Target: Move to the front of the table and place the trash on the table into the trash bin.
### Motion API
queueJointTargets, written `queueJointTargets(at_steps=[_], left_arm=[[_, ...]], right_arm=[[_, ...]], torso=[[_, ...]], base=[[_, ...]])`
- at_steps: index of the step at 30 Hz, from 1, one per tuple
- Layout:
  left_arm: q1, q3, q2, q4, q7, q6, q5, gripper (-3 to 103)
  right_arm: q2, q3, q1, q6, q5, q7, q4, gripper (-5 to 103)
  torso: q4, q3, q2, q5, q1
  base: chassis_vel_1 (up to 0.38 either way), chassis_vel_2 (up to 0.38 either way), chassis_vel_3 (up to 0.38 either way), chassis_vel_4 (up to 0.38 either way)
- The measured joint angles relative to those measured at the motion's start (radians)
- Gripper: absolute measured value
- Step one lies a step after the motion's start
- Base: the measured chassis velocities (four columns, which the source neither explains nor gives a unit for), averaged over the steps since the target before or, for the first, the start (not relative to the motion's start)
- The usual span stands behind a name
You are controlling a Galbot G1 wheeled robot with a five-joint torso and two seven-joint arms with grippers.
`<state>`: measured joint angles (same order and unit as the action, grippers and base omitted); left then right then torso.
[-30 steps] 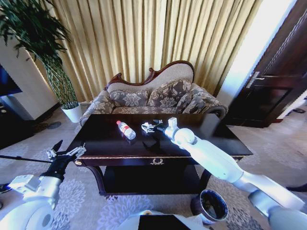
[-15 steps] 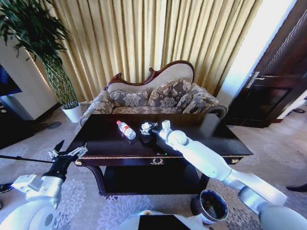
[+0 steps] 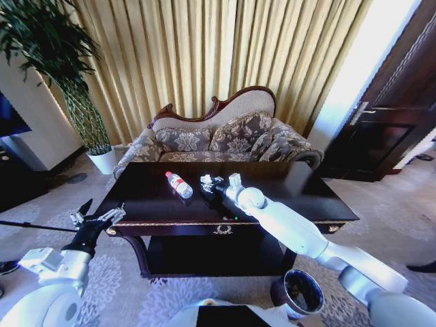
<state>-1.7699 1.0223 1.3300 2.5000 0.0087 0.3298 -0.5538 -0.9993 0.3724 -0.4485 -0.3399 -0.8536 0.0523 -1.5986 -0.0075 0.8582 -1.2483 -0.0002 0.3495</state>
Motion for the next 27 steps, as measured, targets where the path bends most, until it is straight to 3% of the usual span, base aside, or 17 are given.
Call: queueJointTargets(at_steps=[6, 12, 19, 27], left_arm=[[0.003, -0.008, -0.002, 0.000, -0.001, 0.000, 0.002, 100], [0.005, -0.013, -0.001, 0.000, -0.001, 0.000, 0.005, 100], [0.005, -0.014, 0.000, 0.000, -0.002, 0.000, 0.008, 100], [0.007, -0.021, 0.000, 0.000, -0.008, 0.000, 0.016, 100]], right_arm=[[0.006, -0.007, -0.002, 0.000, 0.001, 0.003, -0.002, 25], [0.014, -0.013, -0.008, 0.001, 0.002, 0.004, -0.006, 2], [0.016, -0.044, -0.021, 0.002, 0.002, 0.022, -0.025, 0], [0.024, -0.226, -0.119, 0.010, -0.002, 0.115, -0.108, 0]], torso=[[0.0000, 0.000, 0.000, 0.0000, 0.000], [0.0000, 0.000, 0.000, 0.0000, 0.000], [0.0000, 0.000, 0.000, 0.0000, 0.000], [0.0001, 0.000, 0.000, 0.0002, 0.000]], base=[[0.000, 0.000, 0.000, 0.000], [0.000, 0.000, 0.000, 0.000], [0.000, 0.000, 0.000, 0.000], [0.000, 0.000, 0.000, 0.000]])
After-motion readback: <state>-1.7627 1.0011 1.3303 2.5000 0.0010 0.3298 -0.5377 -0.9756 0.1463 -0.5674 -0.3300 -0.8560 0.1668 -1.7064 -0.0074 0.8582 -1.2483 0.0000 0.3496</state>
